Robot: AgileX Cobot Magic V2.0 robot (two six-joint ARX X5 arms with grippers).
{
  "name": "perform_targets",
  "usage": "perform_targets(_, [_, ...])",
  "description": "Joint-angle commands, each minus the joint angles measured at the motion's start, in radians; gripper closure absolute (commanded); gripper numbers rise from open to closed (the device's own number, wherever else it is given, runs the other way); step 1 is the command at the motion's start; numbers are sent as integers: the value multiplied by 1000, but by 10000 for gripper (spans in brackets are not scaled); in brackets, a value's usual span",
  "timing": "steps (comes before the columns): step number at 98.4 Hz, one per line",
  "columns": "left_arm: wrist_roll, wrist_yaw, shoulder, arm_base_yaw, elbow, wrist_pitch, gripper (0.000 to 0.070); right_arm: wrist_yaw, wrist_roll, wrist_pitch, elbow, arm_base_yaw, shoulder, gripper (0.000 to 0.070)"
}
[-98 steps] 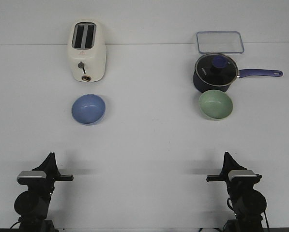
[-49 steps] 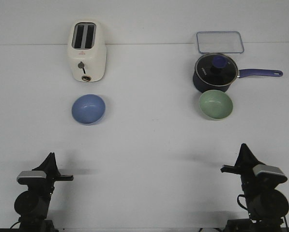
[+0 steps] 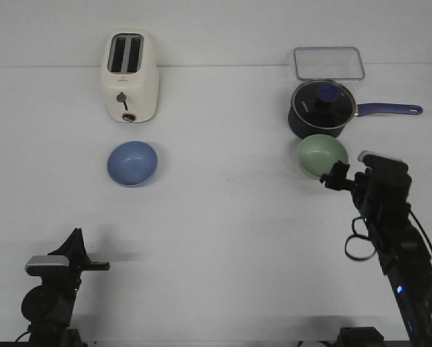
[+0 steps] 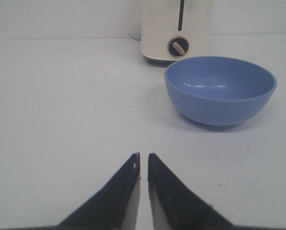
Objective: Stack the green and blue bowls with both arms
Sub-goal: 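Reach the right gripper forward and grasp the rim of the pale green bowl, then carry the green bowl toward the robot and set it down centrally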
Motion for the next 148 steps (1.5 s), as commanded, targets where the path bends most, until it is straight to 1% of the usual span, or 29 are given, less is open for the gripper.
perform_targets(1, [13, 2, -2, 1, -20, 11, 685, -9, -18, 2, 58, -24, 140, 232])
perform_targets(17, [13, 1, -2, 1, -20, 11, 685, -42, -18, 3, 169, -79, 376, 232])
perform_targets(26, [13, 1, -2, 1, -20, 11, 685, -84, -19, 16, 209, -105, 475, 232])
perform_targets(43, [13, 2, -2, 1, -20, 11, 685, -139, -14, 65, 236, -137, 589, 234])
perform_targets(49, [13, 1, -2, 1, -20, 11, 685, -159, -14, 80, 236, -142, 613, 258])
perform_targets(53, [13, 2, -2, 1, -20, 11, 685, -159, -14, 85, 236, -143, 623, 298])
perform_targets(61, [13, 1, -2, 1, -20, 11, 685, -158, -14, 98, 236, -143, 645, 406])
perform_targets(70, [13, 1, -2, 1, -20, 11, 685, -169, -8, 101, 236, -142, 661, 482])
perform_targets(77, [13, 2, -2, 1, -20, 11, 685, -169, 5, 100, 236, -142, 663, 600])
perform_targets(78, [13, 1, -2, 1, -20, 11, 685, -169, 13, 100, 236, -142, 663, 674])
perform_targets(81, [13, 1, -2, 1, -20, 11, 685, -169, 14, 101, 236, -142, 662, 700])
perform_targets(90, [13, 1, -2, 1, -20, 11, 685, -180, 18, 95, 236, -142, 645, 700])
perform_targets(100, [13, 1, -2, 1, -20, 11, 685, -189, 16, 61, 236, -147, 605, 700])
perform_targets(113, [13, 1, -2, 1, -20, 11, 685, -282, 11, -8, 233, -156, 496, 700])
perform_targets(123, [13, 2, -2, 1, -20, 11, 685, -330, 11, -68, 214, -148, 391, 699])
perform_targets(127, [13, 2, -2, 1, -20, 11, 685, -343, 11, -77, 190, -130, 337, 699])
perform_targets(137, [13, 1, -2, 1, -20, 11, 685, -342, 13, -80, 97, -48, 191, 699])
perform_targets(148, [13, 1, -2, 1, -20, 11, 685, -340, 69, -48, -35, 111, 60, 699])
